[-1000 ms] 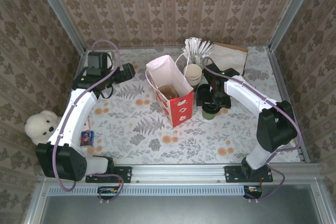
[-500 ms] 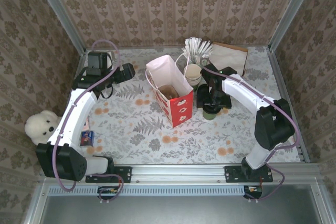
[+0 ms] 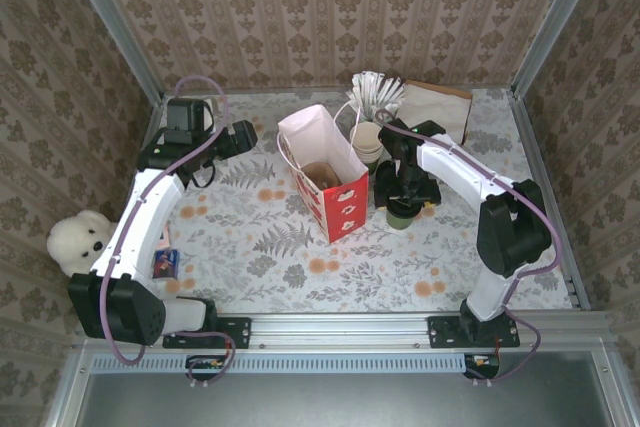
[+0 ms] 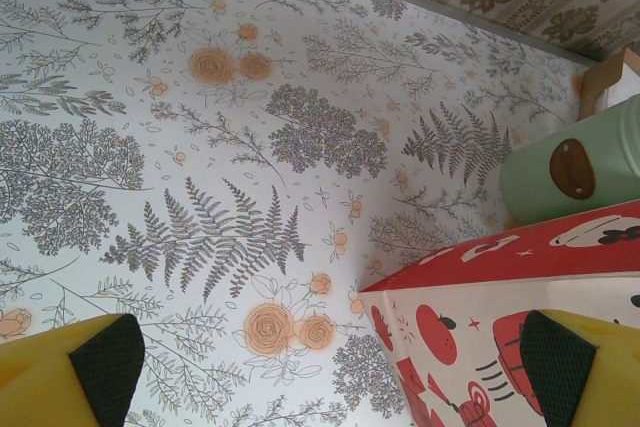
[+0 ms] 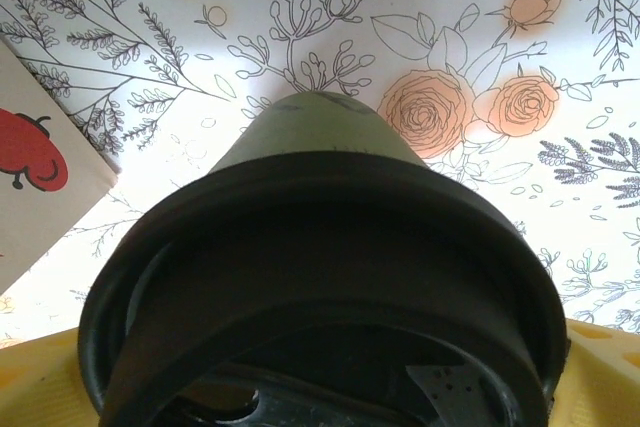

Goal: Pack the takeout coffee

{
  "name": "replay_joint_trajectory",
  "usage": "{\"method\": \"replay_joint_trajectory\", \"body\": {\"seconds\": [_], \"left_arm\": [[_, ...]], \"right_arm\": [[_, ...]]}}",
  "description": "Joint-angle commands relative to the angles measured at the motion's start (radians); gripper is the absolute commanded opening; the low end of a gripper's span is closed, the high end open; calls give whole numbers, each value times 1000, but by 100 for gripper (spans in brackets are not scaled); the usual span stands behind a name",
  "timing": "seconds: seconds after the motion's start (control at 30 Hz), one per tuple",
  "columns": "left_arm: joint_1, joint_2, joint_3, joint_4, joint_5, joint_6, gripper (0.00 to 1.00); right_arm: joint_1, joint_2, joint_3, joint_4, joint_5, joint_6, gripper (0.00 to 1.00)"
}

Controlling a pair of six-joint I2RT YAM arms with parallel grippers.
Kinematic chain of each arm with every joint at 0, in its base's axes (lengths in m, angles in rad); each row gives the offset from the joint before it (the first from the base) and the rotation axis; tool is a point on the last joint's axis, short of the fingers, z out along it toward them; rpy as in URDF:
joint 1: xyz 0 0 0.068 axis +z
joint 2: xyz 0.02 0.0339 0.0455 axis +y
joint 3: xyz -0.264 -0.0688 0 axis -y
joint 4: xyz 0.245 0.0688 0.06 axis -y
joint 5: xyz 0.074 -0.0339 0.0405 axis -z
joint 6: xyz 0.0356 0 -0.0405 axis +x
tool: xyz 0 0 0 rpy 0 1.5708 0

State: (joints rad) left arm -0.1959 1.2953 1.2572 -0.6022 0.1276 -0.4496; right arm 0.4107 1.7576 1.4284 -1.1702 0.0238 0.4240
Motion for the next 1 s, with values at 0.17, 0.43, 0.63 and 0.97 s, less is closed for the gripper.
{"method": "replay_joint_trajectory", "body": {"seconds": [0.17,0.43,0.63,0.97], "left_arm": [[12,12,37,-17,12,3,100],[14,-1,30,-23,10,11,100],[15,-5,29,-25,10,10,100],[18,-9,18,-18,15,11,100]], "right_arm": [[6,17,9,-16,12,-4,97],[5,21,-4,6,7,-2,99],[5,26,-14,16,5,-3,100],[2,11,-47,42,-2,17,98]]}}
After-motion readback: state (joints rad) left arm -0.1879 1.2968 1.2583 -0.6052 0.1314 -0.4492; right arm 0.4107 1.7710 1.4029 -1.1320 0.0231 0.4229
